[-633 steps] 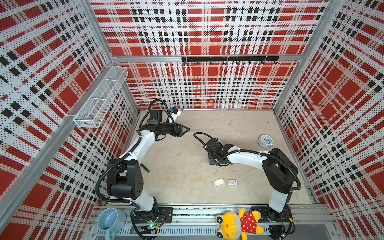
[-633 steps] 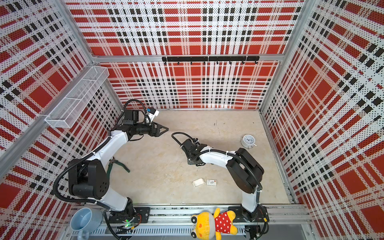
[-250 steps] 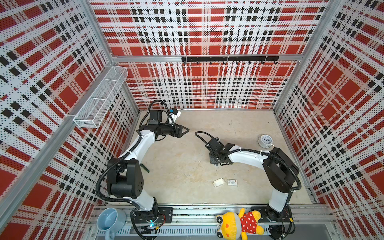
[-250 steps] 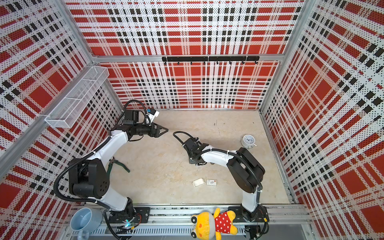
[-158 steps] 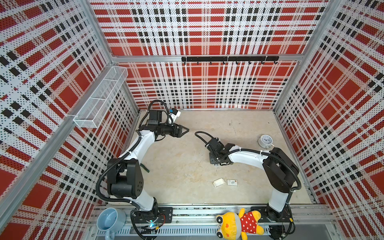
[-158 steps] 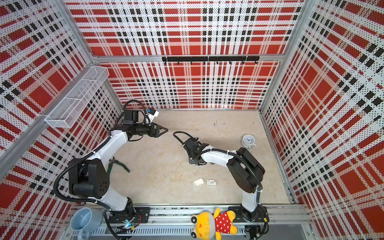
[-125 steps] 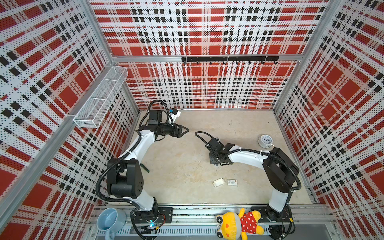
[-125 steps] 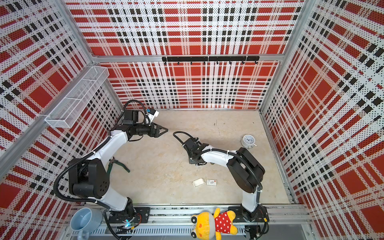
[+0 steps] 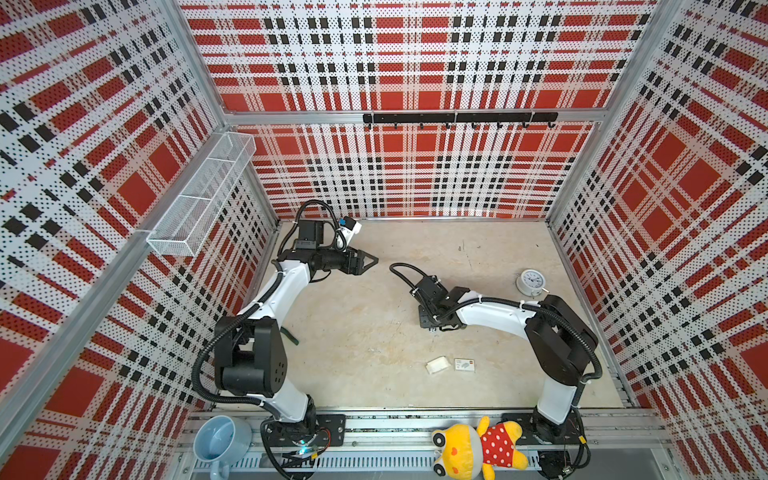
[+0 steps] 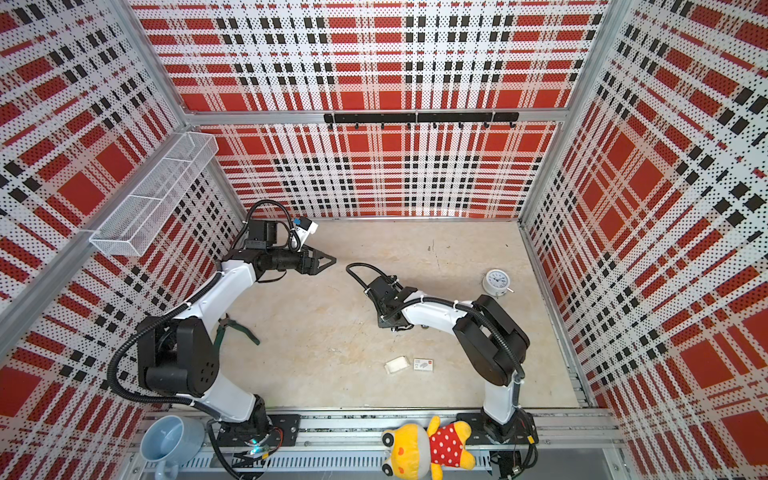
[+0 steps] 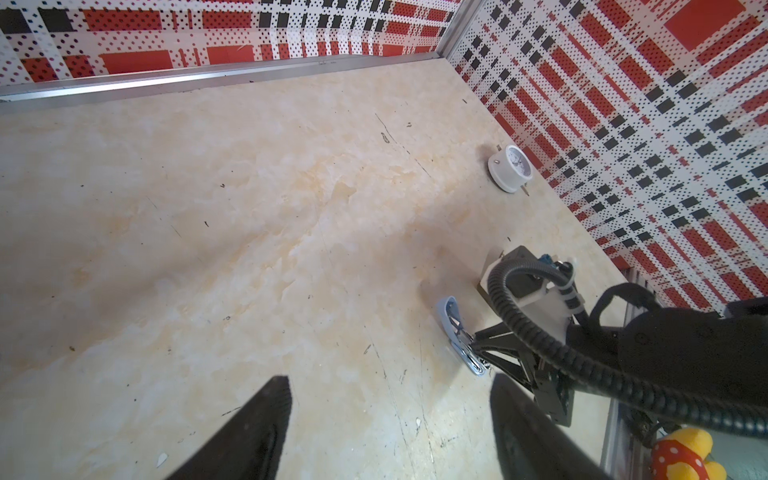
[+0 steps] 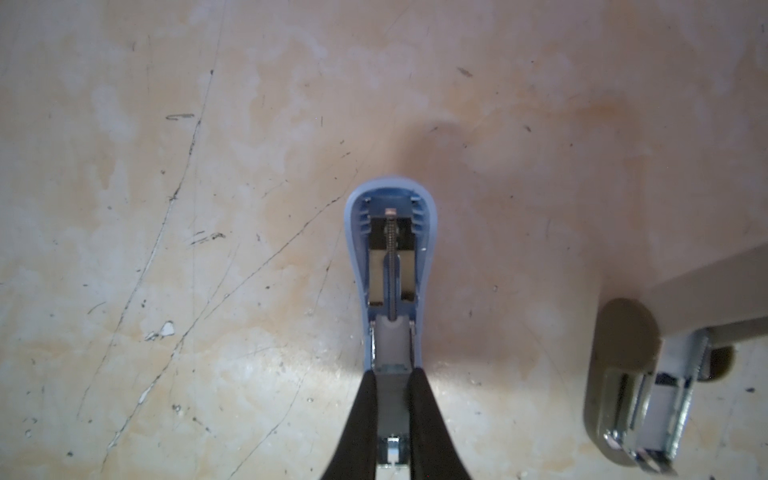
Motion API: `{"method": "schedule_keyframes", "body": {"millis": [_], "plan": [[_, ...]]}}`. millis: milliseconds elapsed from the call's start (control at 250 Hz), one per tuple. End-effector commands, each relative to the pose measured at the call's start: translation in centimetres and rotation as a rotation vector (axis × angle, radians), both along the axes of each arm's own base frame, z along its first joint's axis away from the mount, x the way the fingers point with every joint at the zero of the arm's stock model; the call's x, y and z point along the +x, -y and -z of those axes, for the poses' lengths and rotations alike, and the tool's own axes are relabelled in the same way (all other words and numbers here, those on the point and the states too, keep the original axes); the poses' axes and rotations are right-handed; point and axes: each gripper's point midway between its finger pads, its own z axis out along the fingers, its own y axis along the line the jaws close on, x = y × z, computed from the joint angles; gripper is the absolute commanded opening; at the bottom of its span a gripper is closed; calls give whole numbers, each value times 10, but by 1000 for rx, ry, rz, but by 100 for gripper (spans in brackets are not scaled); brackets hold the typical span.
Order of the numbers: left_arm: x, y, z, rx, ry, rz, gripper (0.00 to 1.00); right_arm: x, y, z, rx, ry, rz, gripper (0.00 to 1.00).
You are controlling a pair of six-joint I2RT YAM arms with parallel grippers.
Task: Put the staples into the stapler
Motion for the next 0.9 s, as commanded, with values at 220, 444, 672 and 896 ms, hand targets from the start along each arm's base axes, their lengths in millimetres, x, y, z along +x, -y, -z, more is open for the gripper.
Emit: {"method": "schedule_keyframes", "body": {"millis": [220, 444, 672, 896], "plan": [[3, -3, -4, -9, 9, 4, 78, -1, 2, 9, -15, -4, 12, 2], [3, -3, -4, -8, 8, 3, 78, -2, 2, 10, -25, -3, 11, 2], [2, -3, -2, -8, 4, 5, 78, -4, 2, 14, -38, -7, 8, 2], [2, -3, -3, -9, 5, 3, 78, -5, 1, 14, -42, -6, 4, 2]]}}
